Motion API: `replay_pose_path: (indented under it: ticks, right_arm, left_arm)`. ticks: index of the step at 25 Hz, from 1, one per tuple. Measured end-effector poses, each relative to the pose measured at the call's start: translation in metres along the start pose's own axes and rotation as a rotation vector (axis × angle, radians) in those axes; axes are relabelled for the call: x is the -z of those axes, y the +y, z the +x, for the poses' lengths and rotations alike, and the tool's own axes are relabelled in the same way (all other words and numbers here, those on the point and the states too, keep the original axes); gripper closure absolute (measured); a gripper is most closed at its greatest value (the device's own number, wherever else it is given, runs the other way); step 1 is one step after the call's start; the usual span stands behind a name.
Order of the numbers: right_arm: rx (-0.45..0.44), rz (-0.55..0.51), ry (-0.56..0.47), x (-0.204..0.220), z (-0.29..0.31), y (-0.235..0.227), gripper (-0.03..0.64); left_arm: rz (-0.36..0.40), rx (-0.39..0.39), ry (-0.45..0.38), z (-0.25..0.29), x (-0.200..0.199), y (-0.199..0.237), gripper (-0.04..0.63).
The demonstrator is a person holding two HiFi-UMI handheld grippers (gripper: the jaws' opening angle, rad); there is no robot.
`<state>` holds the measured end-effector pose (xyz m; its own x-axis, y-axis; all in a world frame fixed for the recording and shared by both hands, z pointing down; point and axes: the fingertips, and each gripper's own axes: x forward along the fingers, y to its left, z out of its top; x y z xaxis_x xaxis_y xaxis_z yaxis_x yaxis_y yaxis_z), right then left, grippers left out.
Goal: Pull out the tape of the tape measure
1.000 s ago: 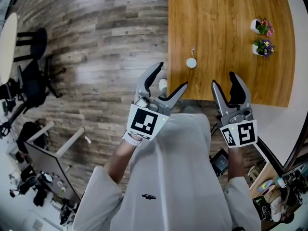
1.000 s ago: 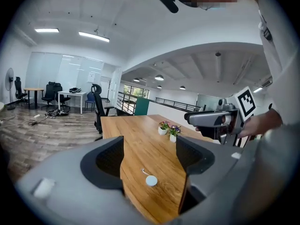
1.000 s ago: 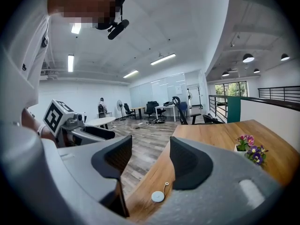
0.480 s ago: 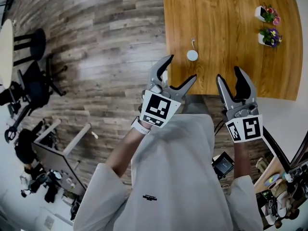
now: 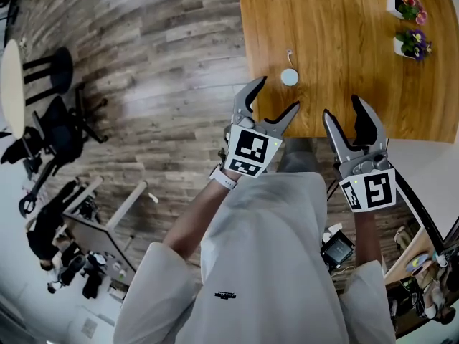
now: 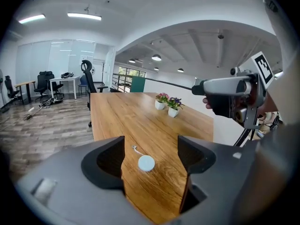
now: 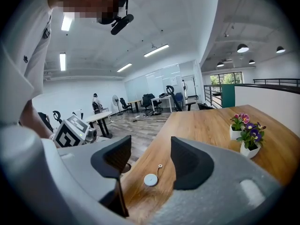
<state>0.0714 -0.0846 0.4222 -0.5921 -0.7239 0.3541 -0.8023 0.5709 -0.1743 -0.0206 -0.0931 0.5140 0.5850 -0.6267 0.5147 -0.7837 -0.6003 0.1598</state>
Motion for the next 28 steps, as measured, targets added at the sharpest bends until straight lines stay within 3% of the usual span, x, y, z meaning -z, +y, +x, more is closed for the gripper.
replay_pose_path:
  ticks: [14, 28]
  right_arm:
    - [-0.002, 0.021, 0.028, 0.023, 0.006, -0.015, 0.357]
    - [0.007, 0.071, 0.059, 0.042, 0.017, -0.035, 0.357]
  left_arm:
    - [0.049, -0.031, 0.129, 0.055, 0.048, 0.001, 0.242]
    - [0.128, -0.010, 0.237, 0.104, 0.083, 0.002, 0.272]
